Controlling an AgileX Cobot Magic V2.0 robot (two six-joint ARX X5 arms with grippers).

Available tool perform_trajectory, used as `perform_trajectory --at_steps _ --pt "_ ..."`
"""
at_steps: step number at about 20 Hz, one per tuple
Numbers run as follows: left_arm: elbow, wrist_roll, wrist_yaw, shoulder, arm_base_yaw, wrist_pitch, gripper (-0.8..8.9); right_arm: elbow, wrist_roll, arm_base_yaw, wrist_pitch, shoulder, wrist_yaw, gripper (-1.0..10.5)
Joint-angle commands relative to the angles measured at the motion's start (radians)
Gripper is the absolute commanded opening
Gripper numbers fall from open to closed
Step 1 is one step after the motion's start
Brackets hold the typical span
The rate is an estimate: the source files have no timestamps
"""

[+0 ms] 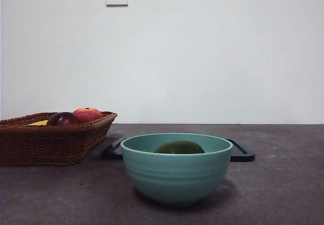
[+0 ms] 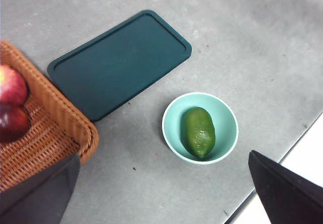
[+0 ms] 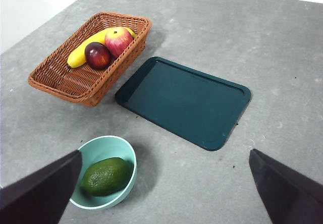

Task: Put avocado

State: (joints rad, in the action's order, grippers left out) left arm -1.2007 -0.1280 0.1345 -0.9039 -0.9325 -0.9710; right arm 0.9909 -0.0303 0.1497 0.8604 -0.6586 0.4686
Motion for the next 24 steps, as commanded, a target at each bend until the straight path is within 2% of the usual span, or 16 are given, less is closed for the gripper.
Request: perform_trajectory --at_steps 1,4,7,11,13,16,18,20,24 --pt "0.111 -0.034 0.007 0.130 -0.012 0.069 5.61 0.015 -0.007 0.003 -0.007 -0.004 0.003 6.5" --pt "0.278 -0.058 0.007 0.331 -0.012 0.161 5.61 0.015 -0.007 0.003 -0.007 -0.004 0.003 6.5" --pt "0.329 -0.064 0.008 0.456 -0.011 0.179 5.62 0.015 -0.007 0.003 -0.007 -0.004 0.003 6.5" --pt "0.328 -0.064 0.008 0.510 -0.011 0.180 5.61 0.015 0.053 0.006 -0.002 -0.011 0.016 6.5" --pt "0.328 -0.064 0.007 0.514 -0.011 0.181 5.62 0.015 0.068 0.020 0.000 -0.036 0.063 6.5" --pt "0.328 -0.064 0.007 0.515 -0.011 0.180 5.62 0.015 0.135 0.101 0.000 -0.145 0.081 6.4" --pt "0.328 -0.064 0.007 0.515 -0.011 0.181 5.61 0.016 0.180 0.190 -0.001 -0.254 0.049 6.4" --pt "0.328 -0.064 0.007 0.515 -0.011 0.181 5.61 0.017 0.217 0.278 -0.003 -0.370 -0.025 6.3" --pt "0.328 -0.064 0.007 0.515 -0.011 0.181 5.61 0.019 0.262 0.385 -0.007 -0.581 -0.134 6.3"
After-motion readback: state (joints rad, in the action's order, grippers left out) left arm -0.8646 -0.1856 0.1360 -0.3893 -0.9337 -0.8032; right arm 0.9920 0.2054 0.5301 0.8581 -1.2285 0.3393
